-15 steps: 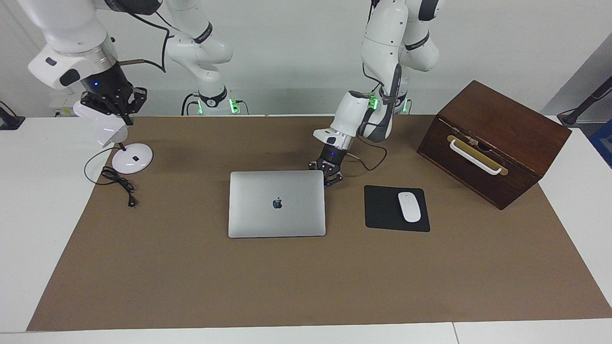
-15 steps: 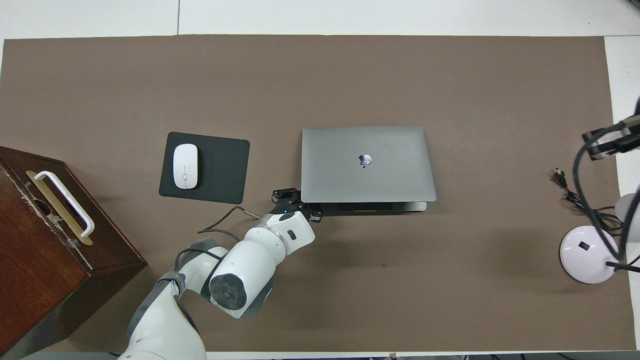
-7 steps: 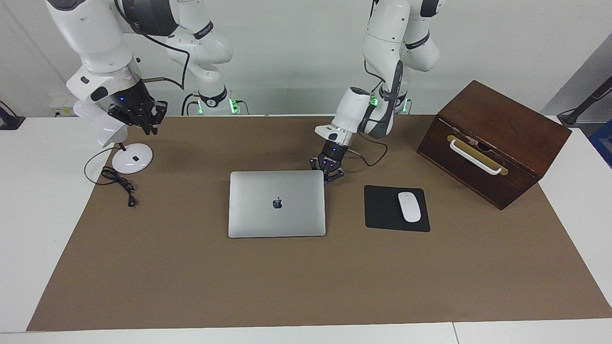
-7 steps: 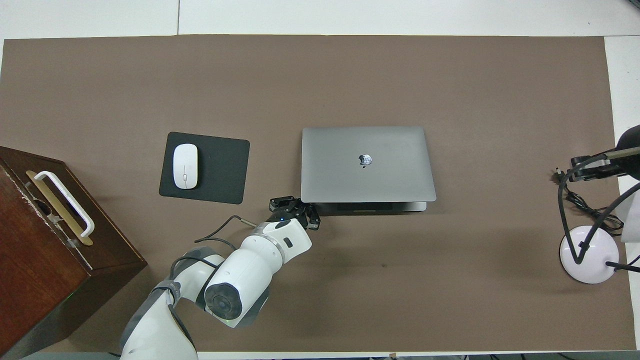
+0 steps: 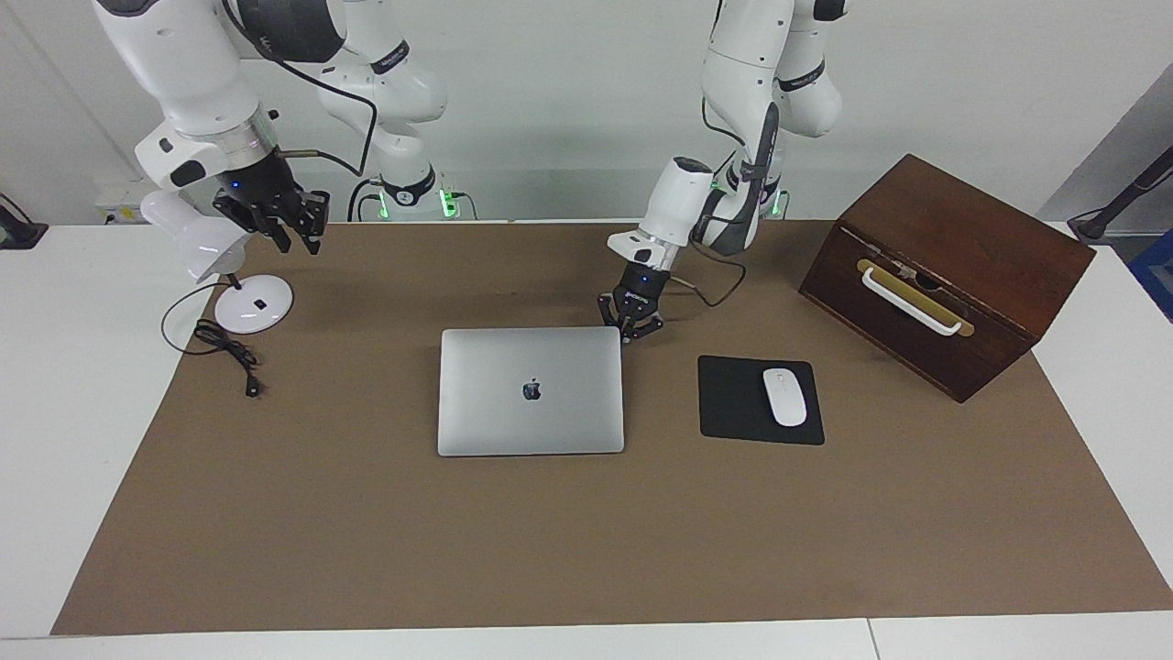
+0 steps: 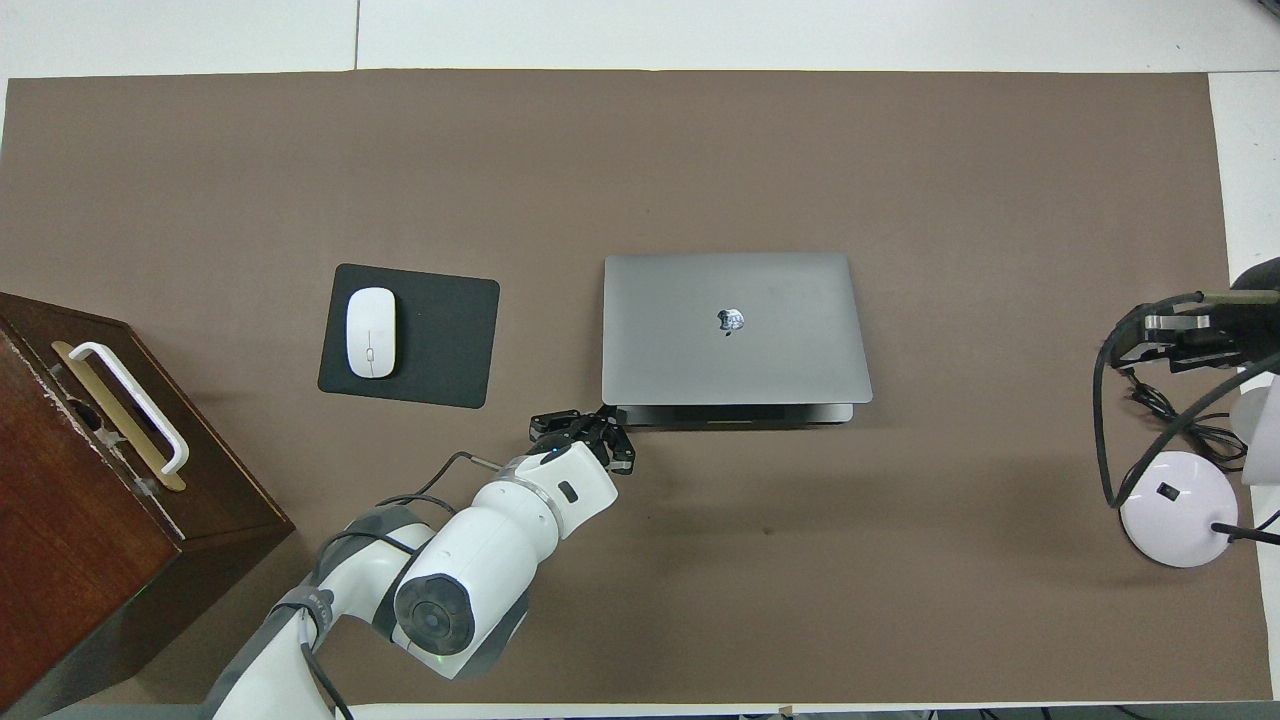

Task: Close laptop with both arms

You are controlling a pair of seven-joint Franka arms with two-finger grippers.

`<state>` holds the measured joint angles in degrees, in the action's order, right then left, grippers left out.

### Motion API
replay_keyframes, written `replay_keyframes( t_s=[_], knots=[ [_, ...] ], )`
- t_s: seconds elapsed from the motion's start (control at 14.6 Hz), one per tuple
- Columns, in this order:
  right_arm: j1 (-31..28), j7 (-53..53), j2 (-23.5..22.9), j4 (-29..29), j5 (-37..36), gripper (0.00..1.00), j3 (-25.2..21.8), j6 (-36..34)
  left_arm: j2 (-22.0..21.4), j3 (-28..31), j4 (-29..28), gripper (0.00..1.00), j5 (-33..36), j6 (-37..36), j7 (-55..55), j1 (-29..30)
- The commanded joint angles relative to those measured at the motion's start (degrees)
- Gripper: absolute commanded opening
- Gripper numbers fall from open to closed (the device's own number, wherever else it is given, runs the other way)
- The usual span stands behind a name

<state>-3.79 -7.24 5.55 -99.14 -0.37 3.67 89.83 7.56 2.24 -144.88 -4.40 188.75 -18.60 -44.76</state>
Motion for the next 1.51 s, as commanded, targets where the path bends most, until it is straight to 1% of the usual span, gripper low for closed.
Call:
replay_keyframes(
  t_s=[0.0,0.21,0.34,0.48,0.62,0.75,1.03,1.3,1.44],
  knots=[
    [-0.6,-1.2,1.6,-2.0,1.9,1.0,0.1,1.3,-10.2,0.6,-2.3,0.0,0.7,-12.4,-2.1,-0.9],
    [-0.7,-1.9,1.6,-2.6,2.0,1.0,0.0,1.2,-18.0,0.8,-1.5,0.0,0.6,-28.8,-2.0,-0.4],
    [-0.7,-2.9,2.4,-4.0,2.0,1.0,0.0,1.6,-22.6,1.4,1.0,0.0,0.6,-40.8,-1.7,0.4],
    [-0.7,-4.1,2.4,-4.0,2.0,1.0,0.0,1.7,-24.8,1.4,6.0,0.0,0.6,-53.2,-0.2,2.7],
    [-0.7,-4.1,2.4,-4.0,2.0,1.0,0.0,1.8,-25.5,1.5,10.5,0.0,0.6,-62.5,1.6,4.5],
    [-0.5,-4.1,2.5,-4.0,2.0,1.0,0.0,1.7,-25.5,1.5,14.1,0.0,0.6,-69.3,4.2,6.3],
    [-0.8,-4.5,2.8,-4.0,1.9,1.0,-0.1,1.2,-25.5,1.5,20.7,0.0,0.6,-80.0,12.6,11.6],
    [-2.0,-7.2,3.6,-4.0,1.8,1.0,-0.2,-0.2,-25.4,1.4,25.8,0.0,0.7,-87.5,20.7,18.6],
    [-2.1,-8.3,3.9,-4.0,1.8,1.0,-0.2,-0.5,-25.4,1.4,27.2,0.0,0.9,-89.0,24.1,22.6]
  ],
)
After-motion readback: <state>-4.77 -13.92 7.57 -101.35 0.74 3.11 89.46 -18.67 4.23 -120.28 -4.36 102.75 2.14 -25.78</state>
